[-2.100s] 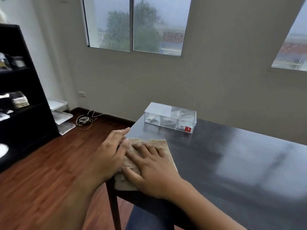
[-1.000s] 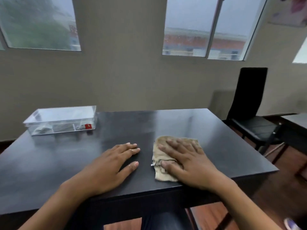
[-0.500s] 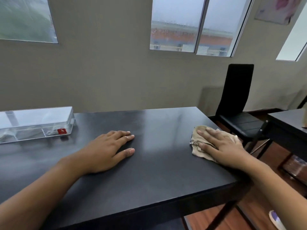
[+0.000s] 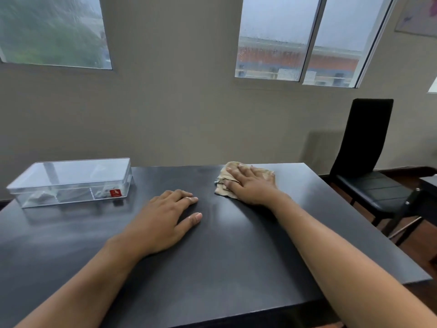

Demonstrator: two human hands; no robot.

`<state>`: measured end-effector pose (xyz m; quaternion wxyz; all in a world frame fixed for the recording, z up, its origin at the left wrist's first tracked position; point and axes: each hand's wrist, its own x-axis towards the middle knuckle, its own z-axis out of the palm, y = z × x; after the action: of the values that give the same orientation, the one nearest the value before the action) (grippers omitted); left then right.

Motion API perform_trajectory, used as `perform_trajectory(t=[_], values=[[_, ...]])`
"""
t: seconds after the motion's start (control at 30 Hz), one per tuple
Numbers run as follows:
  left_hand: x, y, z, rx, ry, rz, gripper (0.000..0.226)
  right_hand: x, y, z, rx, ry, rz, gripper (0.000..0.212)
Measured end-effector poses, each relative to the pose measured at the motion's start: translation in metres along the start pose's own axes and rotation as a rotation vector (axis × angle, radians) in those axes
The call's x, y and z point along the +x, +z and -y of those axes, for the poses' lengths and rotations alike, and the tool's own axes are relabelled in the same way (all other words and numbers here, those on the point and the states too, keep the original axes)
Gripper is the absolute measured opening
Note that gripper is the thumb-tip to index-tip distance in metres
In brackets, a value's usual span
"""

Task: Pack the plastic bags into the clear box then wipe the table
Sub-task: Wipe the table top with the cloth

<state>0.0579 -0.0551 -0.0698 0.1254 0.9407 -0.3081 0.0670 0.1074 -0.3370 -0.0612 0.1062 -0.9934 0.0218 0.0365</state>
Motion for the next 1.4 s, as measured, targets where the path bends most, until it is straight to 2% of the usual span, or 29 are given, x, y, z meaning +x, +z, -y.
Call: perform_trajectory(t=[0.13, 0.33, 0.4, 0.47, 0.53, 0.57, 0.63, 0.7, 0.8, 0.93, 1.0, 1.27, 1.4], values=[[-0.003, -0.001, 0.011, -0.025, -0.081, -0.058, 0.072, -0.028, 0.013, 0.036, -0.047, -0.142, -0.015, 0.065], [-0.008, 0.001, 0.014, -0.032, -0.110, -0.093, 0.053, -0.090, 0.021, 0.049, -0.069, -0.312, -0.007, 0.063], [-0.008, 0.001, 0.013, -0.037, -0.121, -0.104, 0.053, -0.105, 0.019, 0.046, -0.027, -0.345, 0.034, 0.066], [-0.006, 0.001, 0.011, -0.049, -0.139, -0.127, 0.053, -0.109, 0.017, 0.039, 0.130, -0.364, 0.029, 0.072], [-0.002, 0.000, 0.007, -0.072, -0.173, -0.149, 0.056, -0.103, 0.014, 0.030, 0.328, -0.287, -0.108, 0.071], [0.001, -0.001, 0.004, -0.079, -0.189, -0.153, 0.059, -0.097, 0.013, 0.023, 0.351, -0.208, -0.193, 0.067], [0.009, -0.002, -0.002, -0.078, -0.208, -0.139, 0.064, -0.088, 0.011, 0.011, 0.229, -0.032, -0.265, 0.065], [0.016, -0.003, -0.011, -0.092, -0.220, -0.099, 0.066, -0.083, 0.013, 0.003, 0.143, 0.064, -0.214, 0.066], [0.027, -0.003, -0.025, -0.138, -0.235, -0.019, 0.064, -0.083, 0.015, 0.002, 0.210, 0.071, -0.207, 0.054], [0.030, 0.000, -0.040, -0.320, -0.178, -0.018, 0.032, -0.096, 0.012, 0.002, 0.254, -0.074, -0.329, 0.020], [0.026, -0.001, -0.048, -0.416, -0.152, -0.038, 0.022, -0.109, 0.008, 0.001, 0.361, -0.143, -0.371, 0.010], [0.015, -0.019, -0.091, -0.696, -0.076, -0.144, 0.018, -0.158, -0.029, -0.026, 1.051, -0.137, -0.391, 0.013], [0.015, -0.021, -0.127, -0.779, 0.021, -0.117, 0.022, -0.180, -0.041, -0.055, 1.103, -0.084, -0.414, 0.018]])
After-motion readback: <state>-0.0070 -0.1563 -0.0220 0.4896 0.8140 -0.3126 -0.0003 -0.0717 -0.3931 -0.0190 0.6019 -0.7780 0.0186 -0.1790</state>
